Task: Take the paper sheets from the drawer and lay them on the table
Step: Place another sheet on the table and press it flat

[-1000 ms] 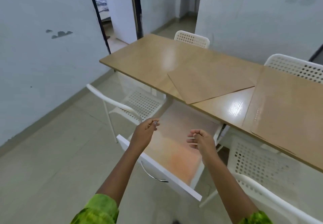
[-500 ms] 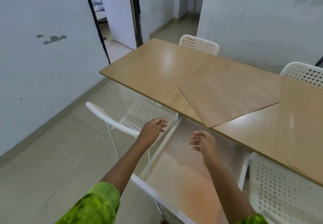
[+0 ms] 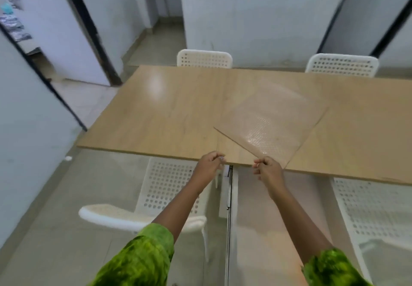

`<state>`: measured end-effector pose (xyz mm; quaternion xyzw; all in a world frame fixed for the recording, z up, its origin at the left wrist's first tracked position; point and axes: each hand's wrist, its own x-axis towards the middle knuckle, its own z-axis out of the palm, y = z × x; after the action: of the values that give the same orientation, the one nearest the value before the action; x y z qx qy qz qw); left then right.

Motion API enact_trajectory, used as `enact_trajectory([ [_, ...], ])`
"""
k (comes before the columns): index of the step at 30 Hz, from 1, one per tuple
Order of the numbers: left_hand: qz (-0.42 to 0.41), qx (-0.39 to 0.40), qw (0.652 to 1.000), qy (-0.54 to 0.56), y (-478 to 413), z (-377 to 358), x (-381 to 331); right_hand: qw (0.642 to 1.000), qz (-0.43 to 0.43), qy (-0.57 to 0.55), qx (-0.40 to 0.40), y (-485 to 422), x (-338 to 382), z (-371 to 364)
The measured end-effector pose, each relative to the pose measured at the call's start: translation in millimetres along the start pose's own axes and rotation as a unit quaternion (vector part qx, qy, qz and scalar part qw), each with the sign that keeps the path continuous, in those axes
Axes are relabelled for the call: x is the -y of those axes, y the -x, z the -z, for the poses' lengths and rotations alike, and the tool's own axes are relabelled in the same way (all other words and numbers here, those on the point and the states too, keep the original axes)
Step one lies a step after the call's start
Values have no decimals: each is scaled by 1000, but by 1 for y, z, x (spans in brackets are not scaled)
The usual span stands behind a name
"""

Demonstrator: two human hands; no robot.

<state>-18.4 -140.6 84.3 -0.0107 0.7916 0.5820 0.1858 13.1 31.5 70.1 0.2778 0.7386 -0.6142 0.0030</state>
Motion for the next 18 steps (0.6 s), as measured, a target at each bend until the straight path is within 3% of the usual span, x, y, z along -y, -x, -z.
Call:
enact_trajectory([
  [7, -5, 75, 997, 36, -35, 39, -7, 996, -11, 31, -84, 6, 15, -23],
  [13, 65, 147, 984, 76, -68, 30, -19, 959, 3, 268, -87, -15, 24, -11],
  [18, 99, 184, 975, 82, -93, 9, -22, 934, -4, 357, -30, -48, 19, 3],
])
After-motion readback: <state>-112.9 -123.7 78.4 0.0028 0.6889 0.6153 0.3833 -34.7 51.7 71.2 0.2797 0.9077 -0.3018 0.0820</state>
